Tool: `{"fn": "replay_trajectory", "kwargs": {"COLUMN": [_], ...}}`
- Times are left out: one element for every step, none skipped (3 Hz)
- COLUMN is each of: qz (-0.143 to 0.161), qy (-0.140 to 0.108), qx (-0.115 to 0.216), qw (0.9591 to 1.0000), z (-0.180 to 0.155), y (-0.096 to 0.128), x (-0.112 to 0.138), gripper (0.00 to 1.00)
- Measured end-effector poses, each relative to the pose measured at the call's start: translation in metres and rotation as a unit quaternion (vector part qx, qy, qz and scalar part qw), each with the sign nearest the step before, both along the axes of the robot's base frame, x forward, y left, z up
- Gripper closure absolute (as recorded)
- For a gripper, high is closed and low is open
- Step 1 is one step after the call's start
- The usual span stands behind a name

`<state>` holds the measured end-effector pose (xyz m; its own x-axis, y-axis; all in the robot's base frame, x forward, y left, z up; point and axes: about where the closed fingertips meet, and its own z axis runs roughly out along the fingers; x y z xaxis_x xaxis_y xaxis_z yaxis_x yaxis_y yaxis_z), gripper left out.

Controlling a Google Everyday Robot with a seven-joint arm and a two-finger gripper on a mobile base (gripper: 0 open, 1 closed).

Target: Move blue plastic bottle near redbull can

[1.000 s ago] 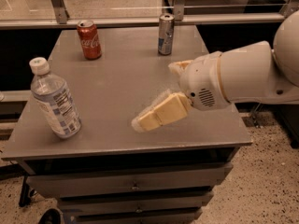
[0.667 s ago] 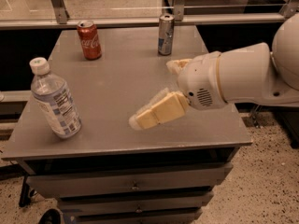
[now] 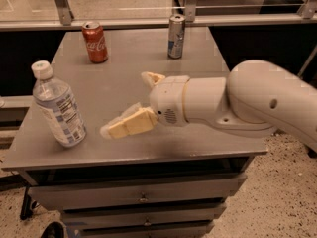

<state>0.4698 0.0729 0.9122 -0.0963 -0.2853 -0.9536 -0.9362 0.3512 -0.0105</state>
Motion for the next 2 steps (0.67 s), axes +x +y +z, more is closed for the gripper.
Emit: {"fn": "replay_trajectory", "kwargs": {"qz": [0.024,0.054], "qy": [-0.014,-0.019], "qx": [0.055,0.101], "qw": [0.9981,0.9933], "z": [-0.007,-0.009], "y": [0.053,0.104], "x": [0.013,0.015], "gripper": [0.00,0.00]}}
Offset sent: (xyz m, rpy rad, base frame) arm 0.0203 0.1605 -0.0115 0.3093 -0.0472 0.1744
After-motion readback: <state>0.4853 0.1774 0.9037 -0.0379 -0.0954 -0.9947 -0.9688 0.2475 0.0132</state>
